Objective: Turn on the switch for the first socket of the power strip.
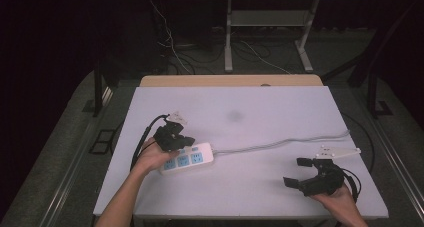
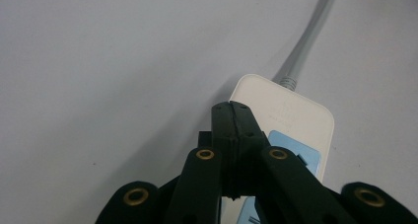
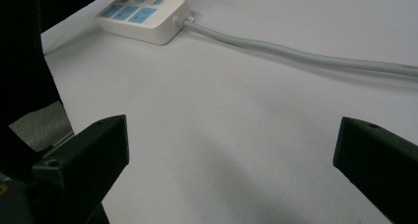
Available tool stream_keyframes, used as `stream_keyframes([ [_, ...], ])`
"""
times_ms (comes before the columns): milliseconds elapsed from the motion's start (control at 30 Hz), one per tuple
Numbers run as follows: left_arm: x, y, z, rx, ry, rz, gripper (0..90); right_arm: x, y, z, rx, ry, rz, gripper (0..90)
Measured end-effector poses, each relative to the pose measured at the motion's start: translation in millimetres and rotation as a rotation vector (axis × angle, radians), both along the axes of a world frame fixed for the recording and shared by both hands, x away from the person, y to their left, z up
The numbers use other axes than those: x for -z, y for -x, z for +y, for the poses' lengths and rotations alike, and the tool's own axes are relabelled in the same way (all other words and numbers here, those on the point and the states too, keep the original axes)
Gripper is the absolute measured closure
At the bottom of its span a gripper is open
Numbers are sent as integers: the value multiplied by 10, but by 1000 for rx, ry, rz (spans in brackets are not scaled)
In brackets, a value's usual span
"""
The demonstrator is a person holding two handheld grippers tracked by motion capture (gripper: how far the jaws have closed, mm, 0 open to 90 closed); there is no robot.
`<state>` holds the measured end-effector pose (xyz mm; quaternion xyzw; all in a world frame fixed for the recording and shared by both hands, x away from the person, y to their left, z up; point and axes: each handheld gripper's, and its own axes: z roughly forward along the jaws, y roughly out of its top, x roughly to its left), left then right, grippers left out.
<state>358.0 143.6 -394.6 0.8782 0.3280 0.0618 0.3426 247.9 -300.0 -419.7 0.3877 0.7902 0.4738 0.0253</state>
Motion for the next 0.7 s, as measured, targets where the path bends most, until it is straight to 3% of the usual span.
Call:
stream_keyframes([
  [333,-169,74,73,-21,22,-28,891,-5,3,-1,-1,-6,-2,2],
  [700,-260,195,230,-63,78,-50,883,-6,4,3,-1,-11,-1,2],
])
